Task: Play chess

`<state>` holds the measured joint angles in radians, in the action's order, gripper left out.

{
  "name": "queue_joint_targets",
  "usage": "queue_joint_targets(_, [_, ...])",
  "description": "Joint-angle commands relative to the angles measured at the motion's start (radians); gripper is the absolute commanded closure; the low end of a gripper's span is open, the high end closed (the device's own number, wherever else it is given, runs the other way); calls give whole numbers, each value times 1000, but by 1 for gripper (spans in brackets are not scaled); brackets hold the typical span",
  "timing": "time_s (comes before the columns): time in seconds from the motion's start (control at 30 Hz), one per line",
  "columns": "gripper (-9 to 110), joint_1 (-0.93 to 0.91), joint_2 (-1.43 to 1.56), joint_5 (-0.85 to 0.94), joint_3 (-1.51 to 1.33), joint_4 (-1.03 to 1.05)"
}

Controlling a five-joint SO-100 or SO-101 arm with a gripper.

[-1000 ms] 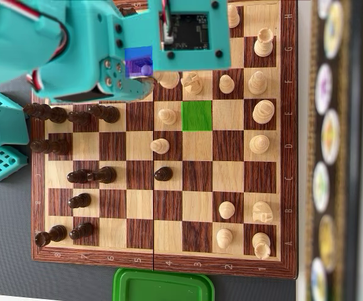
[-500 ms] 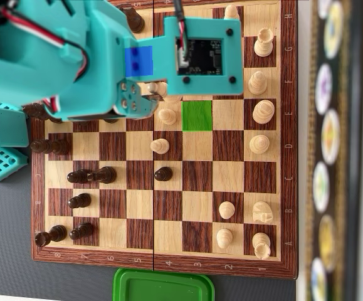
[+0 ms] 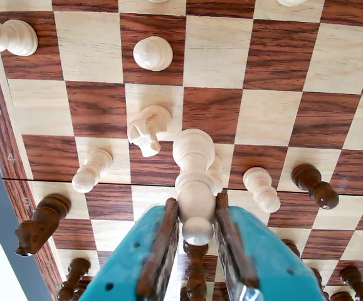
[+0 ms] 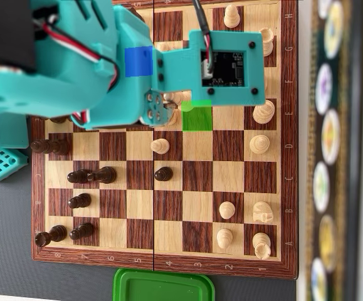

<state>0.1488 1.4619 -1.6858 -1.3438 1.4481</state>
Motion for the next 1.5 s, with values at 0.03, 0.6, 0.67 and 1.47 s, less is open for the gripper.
queue_joint_targets(0.03, [95, -9, 6, 6, 49, 2])
queue_joint_targets(0.6, [95, -32, -115, 26, 103, 2])
queue_joint_targets(0.67, [95, -34, -129, 26, 103, 2])
queue_joint_targets(1.47, [95, -37, -202, 29, 152, 0])
